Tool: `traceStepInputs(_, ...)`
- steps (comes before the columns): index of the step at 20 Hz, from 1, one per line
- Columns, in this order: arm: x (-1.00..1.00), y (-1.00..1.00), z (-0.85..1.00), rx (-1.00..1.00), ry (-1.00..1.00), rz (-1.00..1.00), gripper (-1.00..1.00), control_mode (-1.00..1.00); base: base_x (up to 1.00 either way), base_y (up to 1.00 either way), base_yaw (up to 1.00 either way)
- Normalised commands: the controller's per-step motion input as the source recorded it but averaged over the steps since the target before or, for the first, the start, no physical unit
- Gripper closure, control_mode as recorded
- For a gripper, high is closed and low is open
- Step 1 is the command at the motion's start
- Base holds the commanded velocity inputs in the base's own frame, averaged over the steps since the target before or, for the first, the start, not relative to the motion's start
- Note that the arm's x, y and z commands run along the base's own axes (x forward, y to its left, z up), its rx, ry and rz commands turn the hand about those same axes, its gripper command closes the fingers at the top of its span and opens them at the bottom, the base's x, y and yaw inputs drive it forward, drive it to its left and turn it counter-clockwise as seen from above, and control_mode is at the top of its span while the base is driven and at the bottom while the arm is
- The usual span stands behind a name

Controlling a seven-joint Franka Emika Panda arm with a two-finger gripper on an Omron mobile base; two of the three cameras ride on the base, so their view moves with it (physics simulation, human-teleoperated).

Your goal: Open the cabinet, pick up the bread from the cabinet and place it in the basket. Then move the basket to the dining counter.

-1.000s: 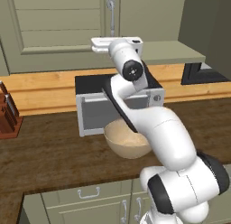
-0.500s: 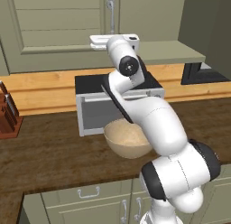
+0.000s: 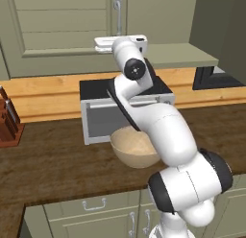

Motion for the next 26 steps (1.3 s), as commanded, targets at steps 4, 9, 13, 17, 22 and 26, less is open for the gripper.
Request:
traceStepInputs(4,0.01,0.97,0.00,0.01,0.00,0.05,1.00,-1.00,0.00,0.00,0.00)
traceStepInputs(9,-0.23,1.00,0.00,0.17,0.08,0.26,1.00,-1.00,0.00,0.00,0.00)
traceStepInputs(13,-0.53,1.00,-0.03,0.19,0.16,0.22,1.00,-1.00,0.00,0.00,0.00)
traceStepInputs(17,-0.96,1.00,0.00,0.04,0.14,0.16,1.00,-1.00,0.00,0.00,0.00)
traceStepInputs(22,-1.00,1.00,0.00,-0.02,0.13,0.15,1.00,-1.00,0.00,0.00,0.00)
traceStepInputs(26,-1.00,1.00,0.00,-0.04,0.12,0.14,1.00,-1.00,0.00,0.00,0.00)
